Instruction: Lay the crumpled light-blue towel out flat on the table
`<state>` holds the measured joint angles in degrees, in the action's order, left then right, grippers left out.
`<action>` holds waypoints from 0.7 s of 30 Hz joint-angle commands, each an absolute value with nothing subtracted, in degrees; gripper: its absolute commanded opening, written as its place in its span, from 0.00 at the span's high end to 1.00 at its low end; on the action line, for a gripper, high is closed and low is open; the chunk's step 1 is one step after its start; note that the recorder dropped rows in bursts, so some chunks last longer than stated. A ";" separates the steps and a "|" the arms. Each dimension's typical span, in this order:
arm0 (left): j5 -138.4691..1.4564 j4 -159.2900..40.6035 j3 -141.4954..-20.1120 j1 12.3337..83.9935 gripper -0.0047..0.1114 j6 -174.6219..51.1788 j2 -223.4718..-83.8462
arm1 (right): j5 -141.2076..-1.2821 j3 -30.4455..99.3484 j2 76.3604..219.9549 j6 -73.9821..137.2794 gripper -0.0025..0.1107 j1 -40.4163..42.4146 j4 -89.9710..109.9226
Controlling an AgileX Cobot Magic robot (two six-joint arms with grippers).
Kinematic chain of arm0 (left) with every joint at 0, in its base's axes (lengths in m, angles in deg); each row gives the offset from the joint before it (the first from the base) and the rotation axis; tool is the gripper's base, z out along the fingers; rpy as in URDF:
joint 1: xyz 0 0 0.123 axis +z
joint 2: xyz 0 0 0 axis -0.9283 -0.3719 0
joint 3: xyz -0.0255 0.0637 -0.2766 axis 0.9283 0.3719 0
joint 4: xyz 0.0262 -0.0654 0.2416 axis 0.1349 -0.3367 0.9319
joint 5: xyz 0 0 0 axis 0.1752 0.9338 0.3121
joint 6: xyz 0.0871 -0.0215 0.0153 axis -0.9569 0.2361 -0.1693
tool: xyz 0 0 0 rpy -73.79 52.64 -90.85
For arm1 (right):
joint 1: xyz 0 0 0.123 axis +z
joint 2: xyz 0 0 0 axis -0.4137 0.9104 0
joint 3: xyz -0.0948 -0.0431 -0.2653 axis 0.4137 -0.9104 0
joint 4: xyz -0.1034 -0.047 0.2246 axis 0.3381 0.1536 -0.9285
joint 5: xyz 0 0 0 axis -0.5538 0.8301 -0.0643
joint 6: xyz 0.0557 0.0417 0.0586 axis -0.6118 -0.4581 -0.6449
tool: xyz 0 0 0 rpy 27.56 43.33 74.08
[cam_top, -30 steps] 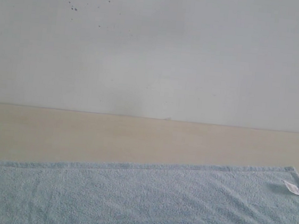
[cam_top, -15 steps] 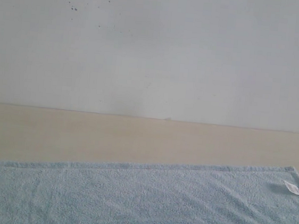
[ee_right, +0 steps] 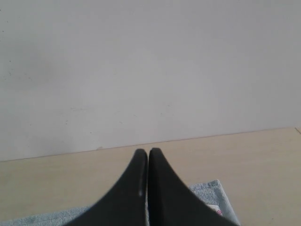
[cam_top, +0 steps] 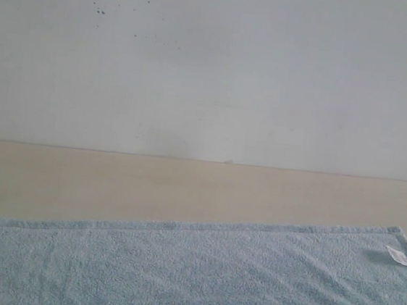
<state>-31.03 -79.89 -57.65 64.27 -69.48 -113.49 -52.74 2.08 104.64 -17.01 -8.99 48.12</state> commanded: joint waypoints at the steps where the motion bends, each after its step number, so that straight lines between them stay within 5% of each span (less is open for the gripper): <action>1: -30.93 -80.48 -57.27 64.12 0.92 -69.58 -113.36 | -52.76 2.20 104.42 -16.89 0.98 -8.77 47.88; 21: -31.16 -80.59 -45.58 64.24 0.92 -69.58 -88.66 | -52.68 2.20 97.15 -16.89 0.98 -8.77 37.41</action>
<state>-31.03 -79.94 -47.32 64.27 -69.48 -92.58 -52.50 2.08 98.33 -17.12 -8.99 44.97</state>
